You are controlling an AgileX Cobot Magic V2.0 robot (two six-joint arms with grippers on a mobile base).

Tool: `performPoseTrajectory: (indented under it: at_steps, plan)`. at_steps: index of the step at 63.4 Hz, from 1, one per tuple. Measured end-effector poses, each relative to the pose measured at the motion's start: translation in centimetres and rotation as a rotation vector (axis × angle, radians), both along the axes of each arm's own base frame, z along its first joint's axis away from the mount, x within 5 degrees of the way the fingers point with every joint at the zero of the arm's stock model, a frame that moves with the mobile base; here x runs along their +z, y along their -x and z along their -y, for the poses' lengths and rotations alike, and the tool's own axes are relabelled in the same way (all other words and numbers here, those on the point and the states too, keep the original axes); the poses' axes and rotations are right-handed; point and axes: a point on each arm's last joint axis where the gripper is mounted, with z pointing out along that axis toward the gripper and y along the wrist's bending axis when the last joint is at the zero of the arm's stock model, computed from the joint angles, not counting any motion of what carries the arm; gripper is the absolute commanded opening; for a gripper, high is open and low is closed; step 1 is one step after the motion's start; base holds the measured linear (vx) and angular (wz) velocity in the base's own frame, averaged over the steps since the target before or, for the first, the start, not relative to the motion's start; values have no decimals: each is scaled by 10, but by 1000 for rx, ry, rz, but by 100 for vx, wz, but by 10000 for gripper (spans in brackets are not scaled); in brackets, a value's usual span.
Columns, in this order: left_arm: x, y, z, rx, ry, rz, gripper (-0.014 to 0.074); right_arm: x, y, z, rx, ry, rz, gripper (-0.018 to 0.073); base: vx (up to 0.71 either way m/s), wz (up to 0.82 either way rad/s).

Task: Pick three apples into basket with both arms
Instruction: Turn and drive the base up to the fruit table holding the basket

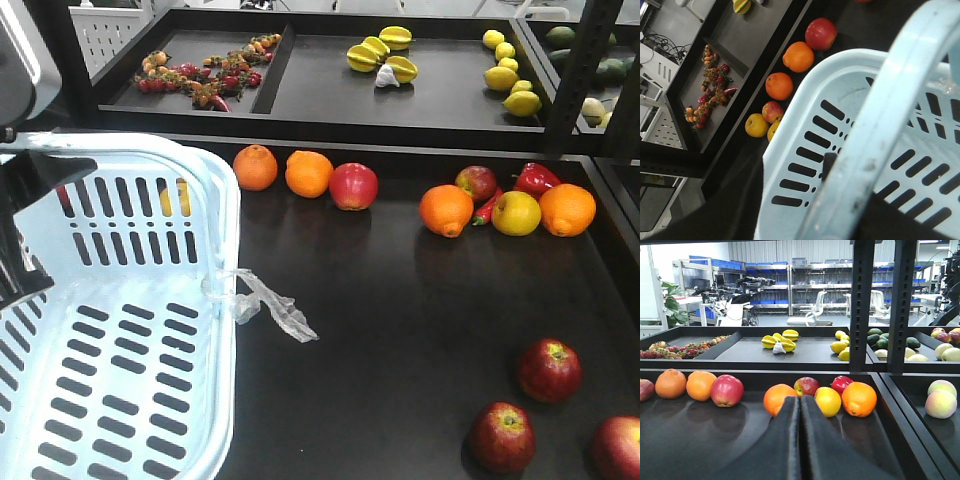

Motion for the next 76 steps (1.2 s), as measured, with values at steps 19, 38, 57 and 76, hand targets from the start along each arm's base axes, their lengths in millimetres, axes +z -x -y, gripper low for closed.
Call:
performPoseTrajectory:
  at_steps: [19,38,57,76]
  plan:
    - [0,0,0,1,-1,-1,-6,0,0,0,0,0,0,-9,1,-4]
    - [-1,0,0,2,-2,-9,-6,0,0,0,0,0,0,-9,10,-38]
    - [-1,0,0,3,-4,-5,-6,0,0,0,0,0,0,-9,10,-26]
    - [-1,0,0,3,-4,-5,-6,0,0,0,0,0,0,-9,1,0]
